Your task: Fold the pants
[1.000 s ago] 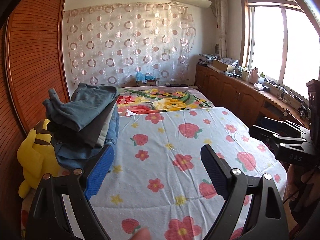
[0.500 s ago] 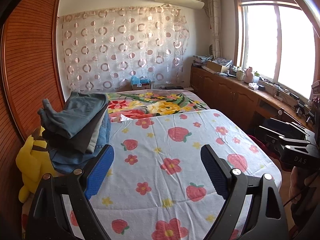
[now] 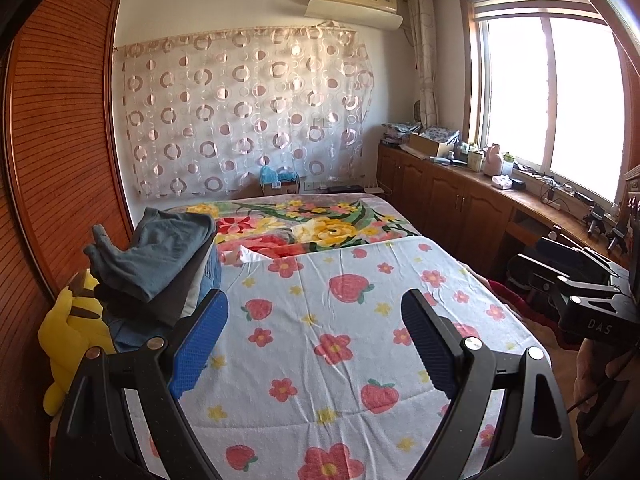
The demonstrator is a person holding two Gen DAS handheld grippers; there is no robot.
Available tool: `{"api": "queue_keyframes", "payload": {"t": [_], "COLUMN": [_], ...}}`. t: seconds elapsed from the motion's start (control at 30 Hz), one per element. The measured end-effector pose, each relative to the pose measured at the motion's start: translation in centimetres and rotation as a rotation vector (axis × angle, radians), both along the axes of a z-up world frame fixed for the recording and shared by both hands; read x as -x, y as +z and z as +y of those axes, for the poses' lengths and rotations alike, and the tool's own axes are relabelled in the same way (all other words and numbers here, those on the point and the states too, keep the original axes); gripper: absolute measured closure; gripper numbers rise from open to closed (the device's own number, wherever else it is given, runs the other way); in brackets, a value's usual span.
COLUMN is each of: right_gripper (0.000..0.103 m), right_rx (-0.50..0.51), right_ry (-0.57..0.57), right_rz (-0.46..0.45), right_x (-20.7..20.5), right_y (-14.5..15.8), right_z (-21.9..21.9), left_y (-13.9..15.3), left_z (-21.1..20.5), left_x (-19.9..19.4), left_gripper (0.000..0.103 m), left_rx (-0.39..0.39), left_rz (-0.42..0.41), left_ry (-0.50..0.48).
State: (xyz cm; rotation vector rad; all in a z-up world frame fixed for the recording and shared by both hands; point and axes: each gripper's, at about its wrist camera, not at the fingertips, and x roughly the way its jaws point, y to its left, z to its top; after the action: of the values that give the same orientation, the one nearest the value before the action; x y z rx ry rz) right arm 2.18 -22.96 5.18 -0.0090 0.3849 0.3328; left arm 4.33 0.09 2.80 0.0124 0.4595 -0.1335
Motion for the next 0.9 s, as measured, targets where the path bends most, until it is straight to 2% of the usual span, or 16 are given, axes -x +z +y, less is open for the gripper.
{"api": "queue_keyframes", "payload": {"t": [0.33,0.9], "right_gripper": [0.018,0.018], "right_rx": [-0.004,0.002], "right_ry": [-0.015,-0.018], "right_rz": [-0.044,-0.044], "right_x": [0.2,-0.2], "right_y": [-0.7,-1.7], "right_z": [-0.2,0.1], "left_y": [0.9,0.8], "left_z": [0.8,1.1], "left_x": [0.9,0.9], "left_gripper": [0.014,0.014], "left_rx": [0.007,0.011], "left_rz": [-0.036,-0.035], "left_ry": [0.033,0.041]}}
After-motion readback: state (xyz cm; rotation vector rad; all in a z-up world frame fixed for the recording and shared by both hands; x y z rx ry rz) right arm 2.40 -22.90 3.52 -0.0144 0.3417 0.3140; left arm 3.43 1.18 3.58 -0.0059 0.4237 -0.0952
